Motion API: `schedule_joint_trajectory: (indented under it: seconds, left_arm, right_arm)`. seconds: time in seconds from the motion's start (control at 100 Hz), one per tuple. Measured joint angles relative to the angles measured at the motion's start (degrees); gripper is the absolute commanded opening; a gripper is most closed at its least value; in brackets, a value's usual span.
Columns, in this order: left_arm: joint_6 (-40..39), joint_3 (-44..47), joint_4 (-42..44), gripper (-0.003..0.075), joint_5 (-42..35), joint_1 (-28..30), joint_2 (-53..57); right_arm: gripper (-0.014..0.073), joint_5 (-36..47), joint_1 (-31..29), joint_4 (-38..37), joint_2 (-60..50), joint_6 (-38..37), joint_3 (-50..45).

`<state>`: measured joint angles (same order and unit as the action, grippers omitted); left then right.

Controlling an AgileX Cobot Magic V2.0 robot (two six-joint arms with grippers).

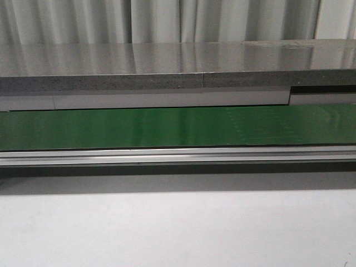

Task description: Move button from left to right

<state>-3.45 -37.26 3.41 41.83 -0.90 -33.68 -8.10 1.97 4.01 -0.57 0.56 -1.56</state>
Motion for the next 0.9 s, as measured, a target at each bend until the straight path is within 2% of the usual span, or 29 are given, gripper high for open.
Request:
schedule_joint_trajectory:
  seconds: [0.22,0.29,0.36,0.49,0.5,0.55,0.6,0.9]
  left_arm:
    - [0.0,-0.1,0.0,-0.0017,0.7,0.0,-3.1]
    - [0.0,-0.1,0.0,0.002,0.8,0.0,-3.3]
    - [0.0,-0.1,0.0,0.0117,0.8,0.0,-3.4]
    - [0.0,-0.1,0.0,0.0418,0.8,0.0,-3.4]
    - [0.0,-0.1,0.0,0.0418,0.8,0.0,-3.4]
    - [0.0,-0.1,0.0,0.0512,0.8,0.0,-3.4]
    - [0.0,-0.1,0.0,0.0554,0.8,0.0,-3.4]
    - [-0.5,-0.3,-0.4,0.0547,-0.8,0.4,-3.8]
  right_arm:
    - [-0.0067,0.0,0.0,0.0,0.0,0.0,0.0]
    - [-0.0067,0.0,0.0,0.0,0.0,0.0,0.0]
    - [-0.0067,0.0,0.0,0.0,0.0,0.0,0.0]
    - [-0.0067,0.0,0.0,0.0,0.0,0.0,0.0]
    - [-0.0067,0.0,0.0,0.0,0.0,0.0,0.0]
    - [-0.0067,0.0,0.0,0.0,0.0,0.0,0.0]
    - [-0.0067,0.0,0.0,0.0,0.0,0.0,0.0]
    - [-0.0067,0.0,0.0,0.0,0.0,0.0,0.0]
